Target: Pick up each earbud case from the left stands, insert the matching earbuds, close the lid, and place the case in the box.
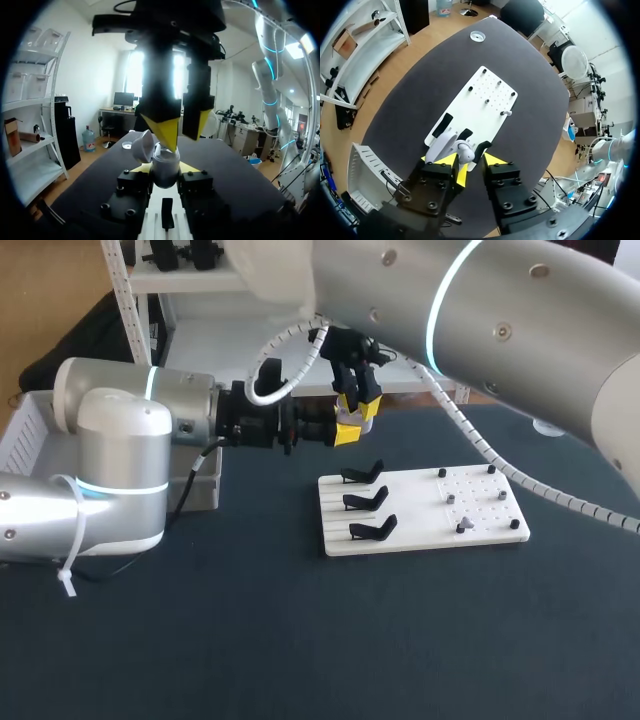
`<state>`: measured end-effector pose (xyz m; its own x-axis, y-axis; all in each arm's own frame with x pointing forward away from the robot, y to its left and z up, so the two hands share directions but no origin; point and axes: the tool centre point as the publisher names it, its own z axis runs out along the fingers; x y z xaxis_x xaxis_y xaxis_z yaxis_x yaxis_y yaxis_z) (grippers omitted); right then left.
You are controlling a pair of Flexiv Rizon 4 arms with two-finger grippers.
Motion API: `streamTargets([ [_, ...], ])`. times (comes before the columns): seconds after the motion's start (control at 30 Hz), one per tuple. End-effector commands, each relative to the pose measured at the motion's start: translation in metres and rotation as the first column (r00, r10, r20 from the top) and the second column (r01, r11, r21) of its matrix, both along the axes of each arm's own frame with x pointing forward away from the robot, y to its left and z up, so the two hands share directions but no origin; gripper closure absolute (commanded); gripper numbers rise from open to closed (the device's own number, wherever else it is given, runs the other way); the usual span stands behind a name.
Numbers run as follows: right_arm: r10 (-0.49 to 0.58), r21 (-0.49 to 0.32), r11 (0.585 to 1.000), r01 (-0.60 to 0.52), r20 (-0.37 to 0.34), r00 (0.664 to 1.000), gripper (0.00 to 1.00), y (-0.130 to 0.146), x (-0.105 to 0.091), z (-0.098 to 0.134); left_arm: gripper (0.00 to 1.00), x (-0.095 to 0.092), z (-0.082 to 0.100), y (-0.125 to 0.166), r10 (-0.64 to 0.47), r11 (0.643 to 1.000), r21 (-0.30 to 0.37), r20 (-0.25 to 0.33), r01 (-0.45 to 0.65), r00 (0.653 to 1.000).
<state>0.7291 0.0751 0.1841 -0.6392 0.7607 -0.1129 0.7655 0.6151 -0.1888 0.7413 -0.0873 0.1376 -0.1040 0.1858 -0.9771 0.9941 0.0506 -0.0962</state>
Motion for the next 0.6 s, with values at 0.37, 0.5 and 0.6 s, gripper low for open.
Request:
streamTargets([
  [0.37,0.000,-0.001,1.000,0.000,0.010,1.000,0.65,0.004,0.000,0.008,1.00,-0.001,0.001,0.000,0.004,1.000,-0.002,0.002,-0.004,1.000],
  [0.5,-0.003,0.003,1.000,0.003,0.016,1.000,0.64,0.003,0.001,0.009,1.00,-0.001,0.001,0.000,0.004,1.000,-0.002,0.002,-0.004,1.000],
  [0.6,-0.008,0.009,1.000,0.008,0.025,1.000,0.64,0.001,-0.001,0.016,1.00,-0.001,0.001,0.000,0.004,1.000,-0.002,0.002,-0.004,1.000],
])
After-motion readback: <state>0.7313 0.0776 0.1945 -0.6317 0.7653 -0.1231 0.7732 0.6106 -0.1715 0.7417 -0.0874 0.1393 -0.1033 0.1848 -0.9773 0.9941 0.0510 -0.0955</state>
